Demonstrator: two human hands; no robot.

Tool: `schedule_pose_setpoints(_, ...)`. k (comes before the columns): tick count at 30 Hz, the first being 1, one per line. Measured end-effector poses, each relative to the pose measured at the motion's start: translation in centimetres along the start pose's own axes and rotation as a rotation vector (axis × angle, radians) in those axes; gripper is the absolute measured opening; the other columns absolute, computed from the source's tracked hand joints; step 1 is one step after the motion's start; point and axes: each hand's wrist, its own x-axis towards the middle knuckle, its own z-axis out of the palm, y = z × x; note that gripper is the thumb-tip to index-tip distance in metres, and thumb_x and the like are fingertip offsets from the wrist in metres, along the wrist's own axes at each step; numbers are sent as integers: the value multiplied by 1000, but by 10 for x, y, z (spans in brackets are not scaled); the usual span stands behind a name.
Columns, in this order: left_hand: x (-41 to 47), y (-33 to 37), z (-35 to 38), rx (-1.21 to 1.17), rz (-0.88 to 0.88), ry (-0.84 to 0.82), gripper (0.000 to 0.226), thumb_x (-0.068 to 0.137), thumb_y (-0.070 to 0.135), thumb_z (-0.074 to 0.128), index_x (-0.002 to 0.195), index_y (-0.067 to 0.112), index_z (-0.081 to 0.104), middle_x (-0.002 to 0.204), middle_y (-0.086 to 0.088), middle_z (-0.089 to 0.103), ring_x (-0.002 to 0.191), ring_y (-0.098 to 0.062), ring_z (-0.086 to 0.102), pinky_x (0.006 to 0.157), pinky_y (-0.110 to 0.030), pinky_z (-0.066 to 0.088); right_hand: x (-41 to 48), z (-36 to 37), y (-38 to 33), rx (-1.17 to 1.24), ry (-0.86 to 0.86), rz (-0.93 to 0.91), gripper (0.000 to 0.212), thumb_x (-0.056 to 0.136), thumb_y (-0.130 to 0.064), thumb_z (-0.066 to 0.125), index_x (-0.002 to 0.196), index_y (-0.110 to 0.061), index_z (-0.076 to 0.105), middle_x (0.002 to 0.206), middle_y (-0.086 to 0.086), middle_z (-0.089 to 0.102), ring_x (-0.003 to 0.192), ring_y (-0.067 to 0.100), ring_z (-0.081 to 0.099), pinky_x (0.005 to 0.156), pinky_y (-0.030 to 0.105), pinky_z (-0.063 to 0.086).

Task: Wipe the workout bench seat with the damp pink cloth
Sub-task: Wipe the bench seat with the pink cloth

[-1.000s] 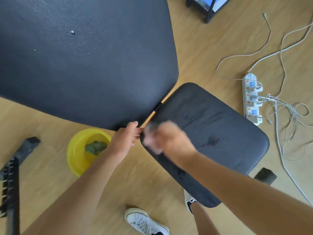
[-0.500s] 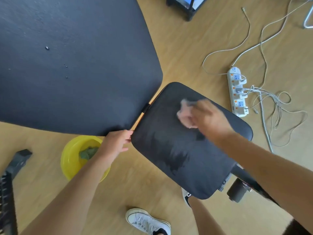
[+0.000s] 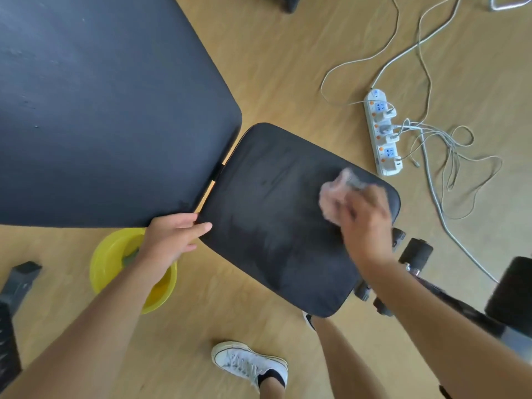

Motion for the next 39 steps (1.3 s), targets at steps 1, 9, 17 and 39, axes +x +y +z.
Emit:
schedule_pose_setpoints(1,0,1,1,3,-2,7,65,80,23,87,138,6,65,136,-13,67,111,-28,71,95,-44,60,-27,15,0,87,-34,-220,28,98,-1,36,79,12,52,79,27,46,71,37,45,64,42,37)
schedule_pose_setpoints(9,-1,5,10,-33,-40,73,61,78,12,88,135,5,66,130,-13,69,106,-34,72,84,-34,59,12,-51,34,-62,-28,-81,28,98,-7,49,77,10,59,74,23,48,65,39,51,51,50,47)
schedule_pose_setpoints(17,2,5,17,-47,-96,140,57,75,9,90,129,10,71,127,-11,72,89,-32,76,82,-32,58,-87,-5,13,-150,-677,-892,23,100,-14,59,78,-16,67,79,2,58,74,23,54,69,36,52)
schedule_pose_setpoints(39,15,-3,13,75,-29,134,56,73,19,92,125,8,74,118,-8,77,104,-30,74,98,-43,57,210,4,-96,-43,-461,69,48,96,-20,64,53,-12,45,57,5,31,56,19,28,45,26,23)
